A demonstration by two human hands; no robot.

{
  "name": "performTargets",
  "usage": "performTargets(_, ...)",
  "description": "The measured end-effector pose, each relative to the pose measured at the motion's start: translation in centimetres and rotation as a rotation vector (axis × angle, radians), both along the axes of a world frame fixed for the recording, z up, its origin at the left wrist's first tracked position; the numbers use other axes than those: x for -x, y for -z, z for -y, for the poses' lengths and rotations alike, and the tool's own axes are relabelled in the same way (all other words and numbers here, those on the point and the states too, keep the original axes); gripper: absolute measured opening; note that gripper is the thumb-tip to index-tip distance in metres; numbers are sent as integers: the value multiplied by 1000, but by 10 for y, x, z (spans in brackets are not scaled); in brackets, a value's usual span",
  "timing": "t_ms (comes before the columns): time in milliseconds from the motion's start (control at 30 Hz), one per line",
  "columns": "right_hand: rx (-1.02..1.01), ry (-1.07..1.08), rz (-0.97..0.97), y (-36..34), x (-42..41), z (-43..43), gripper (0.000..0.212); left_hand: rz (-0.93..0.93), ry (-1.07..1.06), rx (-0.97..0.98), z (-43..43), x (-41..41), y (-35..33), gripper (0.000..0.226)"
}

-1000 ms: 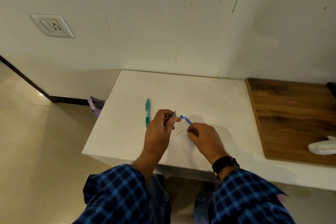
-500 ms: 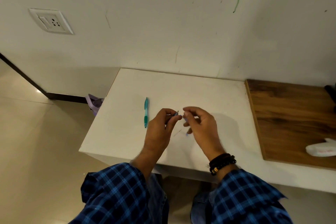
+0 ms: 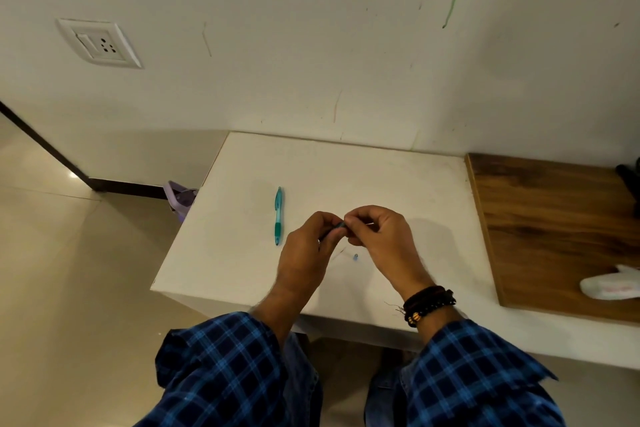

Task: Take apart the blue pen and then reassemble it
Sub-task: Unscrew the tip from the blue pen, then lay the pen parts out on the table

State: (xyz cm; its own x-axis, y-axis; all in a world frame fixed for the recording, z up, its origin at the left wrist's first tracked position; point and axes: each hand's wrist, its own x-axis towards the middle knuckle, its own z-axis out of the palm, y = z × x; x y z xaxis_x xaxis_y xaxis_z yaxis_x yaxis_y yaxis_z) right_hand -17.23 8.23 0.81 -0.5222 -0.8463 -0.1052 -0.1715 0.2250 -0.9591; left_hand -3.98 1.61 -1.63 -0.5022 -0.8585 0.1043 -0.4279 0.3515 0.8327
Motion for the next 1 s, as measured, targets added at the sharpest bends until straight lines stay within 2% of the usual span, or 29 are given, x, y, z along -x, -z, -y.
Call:
performTargets(200, 3, -9, 92, -2, 2, -1, 13, 17, 4, 4, -1, 0, -1, 28)
performTargets(400, 10, -16, 77, 1, 4, -2, 13, 29, 5, 3, 0, 1, -1, 31)
performTargets(567, 34, 69, 137, 1, 7, 0, 12, 48, -7, 19, 2, 0, 2, 22)
performTargets(633, -18, 129, 26, 5, 8, -2, 14, 61, -5, 27, 2, 1, 3, 19)
performTargets(700, -163, 95, -271, 13, 11, -4, 18, 67, -6, 55, 4, 1, 4, 19)
performTargets(767, -331, -33, -519, 23, 11, -6, 19, 58, -17, 62, 5, 0, 5, 21)
performTargets(833, -426, -104, -604, 29, 9, -5, 19, 45, -45, 41, 5, 0, 4, 24)
performTargets(1000, -475, -88, -704, 31, 7, -4, 25, 23, -85, 15, 6, -2, 7, 31)
